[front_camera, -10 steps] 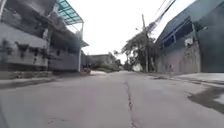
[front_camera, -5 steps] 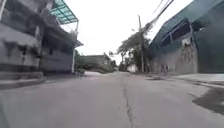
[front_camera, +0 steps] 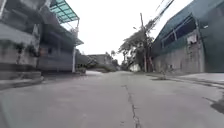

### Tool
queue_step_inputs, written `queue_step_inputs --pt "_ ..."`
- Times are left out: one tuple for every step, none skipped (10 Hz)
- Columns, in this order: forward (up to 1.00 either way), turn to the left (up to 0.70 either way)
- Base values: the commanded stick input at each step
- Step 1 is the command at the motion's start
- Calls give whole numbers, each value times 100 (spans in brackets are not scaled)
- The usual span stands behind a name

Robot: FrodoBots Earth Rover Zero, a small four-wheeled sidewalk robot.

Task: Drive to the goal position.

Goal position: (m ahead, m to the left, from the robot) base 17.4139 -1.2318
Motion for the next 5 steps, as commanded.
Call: queue_step_inputs --pt "70 7" --pt "70 7" --pt "70 -5" --pt "70 -28" --pt "70 -28"
